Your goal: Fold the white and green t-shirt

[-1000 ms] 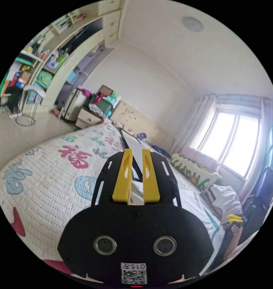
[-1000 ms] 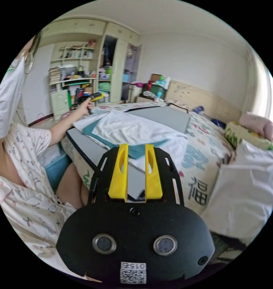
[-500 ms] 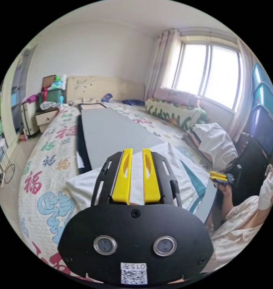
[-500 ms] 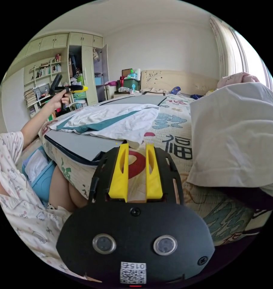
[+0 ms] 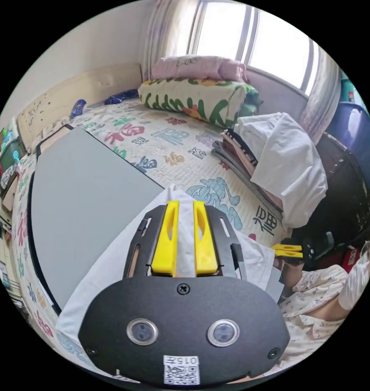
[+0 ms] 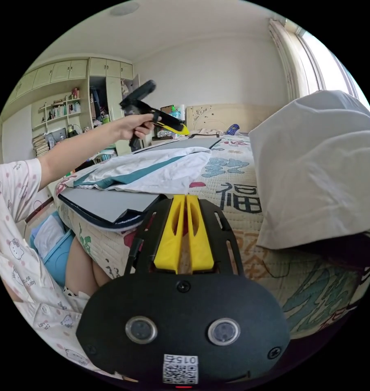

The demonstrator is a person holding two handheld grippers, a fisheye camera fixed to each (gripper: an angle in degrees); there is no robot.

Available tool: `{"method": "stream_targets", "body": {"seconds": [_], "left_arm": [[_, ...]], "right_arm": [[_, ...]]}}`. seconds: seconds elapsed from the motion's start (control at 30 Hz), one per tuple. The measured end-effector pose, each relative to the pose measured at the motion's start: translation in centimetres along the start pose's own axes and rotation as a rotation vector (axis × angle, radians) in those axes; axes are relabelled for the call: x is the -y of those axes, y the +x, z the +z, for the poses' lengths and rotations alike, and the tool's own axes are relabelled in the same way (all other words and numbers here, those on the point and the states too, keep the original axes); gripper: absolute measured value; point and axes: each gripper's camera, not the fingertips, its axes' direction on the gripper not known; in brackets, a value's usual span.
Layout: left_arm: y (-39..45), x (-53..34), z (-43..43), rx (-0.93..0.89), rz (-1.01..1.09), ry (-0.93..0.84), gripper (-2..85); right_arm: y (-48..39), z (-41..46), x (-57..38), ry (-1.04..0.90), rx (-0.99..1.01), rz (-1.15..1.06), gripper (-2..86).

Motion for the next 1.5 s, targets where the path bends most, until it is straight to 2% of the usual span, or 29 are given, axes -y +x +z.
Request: {"method": "stream_targets", "body": {"seconds": [0.17,0.4,0.6,0.77,0.87,1.0,1.07,1.2,1.3,1.4,1.5], "left_arm": [[4.3,9.2,6.9,0.203,0.032,-0.142,7.6],[4.5,13.8,11.1,0.285,0.017,-0.296,2.4],[4.7,14.9,9.3,0.25,-0.024,-0.243,-0.1],[6.4,16.8,3.6,0.161,-0.048,-0.022,-0.6],[7.7,17.8,0.9,0.127,0.001,0.016,-0.2],[8.3,17.3,2.1,0.115,0.084,-0.127,4.4],[7.7,16.2,5.2,0.103,0.098,-0.258,8.1],[6.1,14.7,8.5,0.142,0.087,-0.351,8.3],[4.6,13.4,8.3,0.089,0.061,-0.311,4.0],[4.7,11.7,6.8,0.136,0.11,-0.264,1.0],[3.9,10.0,1.8,0.092,0.084,-0.072,0.4]], "right_arm": [[2.0,2.4,-1.1,0.048,0.094,0.043,-0.2],[2.9,5.2,-1.7,0.073,0.14,0.056,-0.4],[3.1,6.9,-2.2,0.104,0.138,0.093,-0.4],[1.8,5.7,-1.2,0.142,0.032,0.06,-0.4],[0.8,3.8,-0.1,0.191,-0.03,0.025,-0.4],[0.0,4.0,-0.1,0.19,-0.067,0.023,-0.4],[-0.9,4.8,-1.3,0.217,-0.062,0.035,-0.4],[-2.3,5.8,-2.0,0.18,-0.129,0.037,-0.4],[-2.7,5.9,-1.9,0.151,-0.145,0.035,-0.4],[-2.4,4.7,-1.8,0.185,-0.181,0.07,-0.4],[-1.9,2.2,-0.9,0.27,-0.232,0.113,-0.4]]}}
